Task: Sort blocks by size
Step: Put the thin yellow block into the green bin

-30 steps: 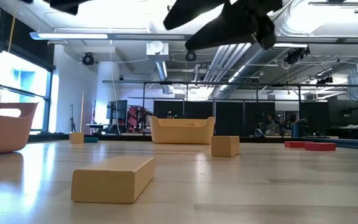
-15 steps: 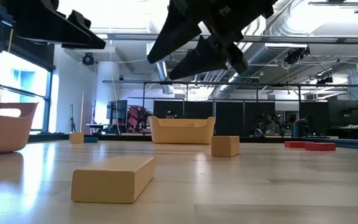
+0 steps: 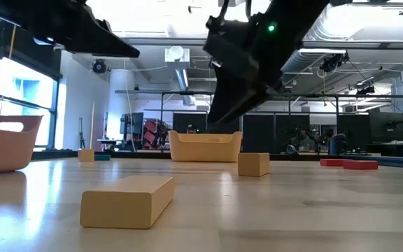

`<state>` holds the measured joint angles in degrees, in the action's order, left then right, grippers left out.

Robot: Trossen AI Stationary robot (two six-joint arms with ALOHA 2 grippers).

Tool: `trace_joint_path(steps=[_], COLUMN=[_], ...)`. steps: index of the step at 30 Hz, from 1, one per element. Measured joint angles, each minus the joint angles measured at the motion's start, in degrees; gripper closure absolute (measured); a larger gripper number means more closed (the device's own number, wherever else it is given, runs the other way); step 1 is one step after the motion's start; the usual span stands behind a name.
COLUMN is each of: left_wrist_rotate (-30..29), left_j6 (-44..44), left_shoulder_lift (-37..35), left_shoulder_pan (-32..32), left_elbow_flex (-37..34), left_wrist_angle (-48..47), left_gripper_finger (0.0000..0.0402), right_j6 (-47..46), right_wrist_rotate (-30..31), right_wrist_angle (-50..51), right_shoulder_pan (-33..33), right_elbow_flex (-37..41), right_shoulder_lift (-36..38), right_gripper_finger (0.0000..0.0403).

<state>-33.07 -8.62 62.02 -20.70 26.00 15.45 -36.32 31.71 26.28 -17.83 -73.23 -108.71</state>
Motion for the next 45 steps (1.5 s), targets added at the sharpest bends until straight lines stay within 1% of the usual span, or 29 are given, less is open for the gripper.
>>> trace_joint_path(steps=[4, 7, 9, 12, 15, 18, 23, 25, 27, 28, 29, 31, 33, 35, 38, 41, 43, 45], left_wrist_rotate=[-1.0, -1.1, -1.1, -1.1, -1.1, -1.2, -2.3, -2.4, -2.0, -1.5, -0.2, 6.0, 12.6, 16.3, 23.3, 27.4, 29.5, 31.2], left_j6=[0.0, 0.1, 0.9, 2.6, 7.1, 12.9, 20.4, 19.9, 15.3, 11.1, 6.0, -3.4, -8.0, -9.0, -10.0, -10.1, -11.4, -14.6], left_shoulder_lift=[0.0, 0.0, 0.0, 0.0, 0.4, 1.9, 5.6, 6.9, 8.2, 8.8, 9.6, 11.3, 13.5, 16.4, 22.2, 28.4, 31.8, 34.9], left_shoulder_pan=[3.3, 4.9, 5.4, 5.2, 4.9, 4.1, 0.3, -2.1, -4.5, -5.4, -6.0, -6.5, -7.0, -7.2, -6.7, -6.7, -6.6, -6.6], left_elbow_flex=[0.0, 0.0, 0.0, 0.0, 0.0, -1.7, -5.5, -5.6, -5.7, -5.6, -5.6, -5.6, -5.1, -2.8, 3.1, 9.6, 13.8, 17.3], left_wrist_angle=[0.4, 0.3, -0.1, -0.1, -1.2, -0.5, 7.5, 9.2, 11.5, 12.6, 13.3, 13.9, 14.5, 13.8, 9.9, 6.5, 3.0, -1.0], left_gripper_finger=[0.0227, 0.0227, 0.0227, 0.0227, 0.0227, 0.0227, 0.0227, 0.0227, 0.0227, 0.0227, 0.0227, 0.0227, 0.0227, 0.0227, 0.0219, 0.02, 0.0182, 0.0163], right_j6=[6.4, 9.2, 7.3, 2.9, 0.1, -1.6, -2.4, -2.2, -3.2, -4.2, -5.1, -6.4, -7.3, -8.5, -11.5, -15.7, -19.2, -22.0], right_wrist_rotate=[-1.0, -0.2, 0.8, 0.3, -0.5, -0.7, -0.6, -0.7, -0.5, -0.2, 0.1, 1.4, 3.5, 3.7, 3.0, 2.9, 5.2, 9.0], right_wrist_angle=[-2.5, 1.4, 6.7, 13.9, 18.6, 19.1, 15.7, 14.9, 13.9, 13.2, 12.2, 9.2, 7.1, 4.9, 3.8, 4.1, 4.3, 4.3], right_shoulder_pan=[2.1, 2.2, 2.1, 1.8, 0.6, -1.7, -5.7, -7.4, -8.8, -9.5, -10.0, -11.2, -12.7, -14.4, -17.5, -20.9, -23.1, -24.9], right_elbow_flex=[0.0, 0.0, 0.0, 0.0, 0.0, 0.0, 0.0, 0.0, 0.0, 0.0, 0.0, 0.0, 0.0, 0.0, 0.0, 0.0, 0.0, 0.0], right_shoulder_lift=[0.0, 0.0, 0.0, 0.3, 0.3, 0.3, 0.3, 0.4, 0.5, 0.5, 0.5, 0.4, 0.4, 0.4, 0.4, 0.4, 0.3, 0.3], right_gripper_finger=[0.0187, 0.0188, 0.0192, 0.02, 0.0208, 0.0213, 0.0215, 0.0215, 0.0215, 0.0215, 0.0215, 0.0215, 0.0215, 0.0215, 0.0215, 0.0215, 0.0215, 0.0215])
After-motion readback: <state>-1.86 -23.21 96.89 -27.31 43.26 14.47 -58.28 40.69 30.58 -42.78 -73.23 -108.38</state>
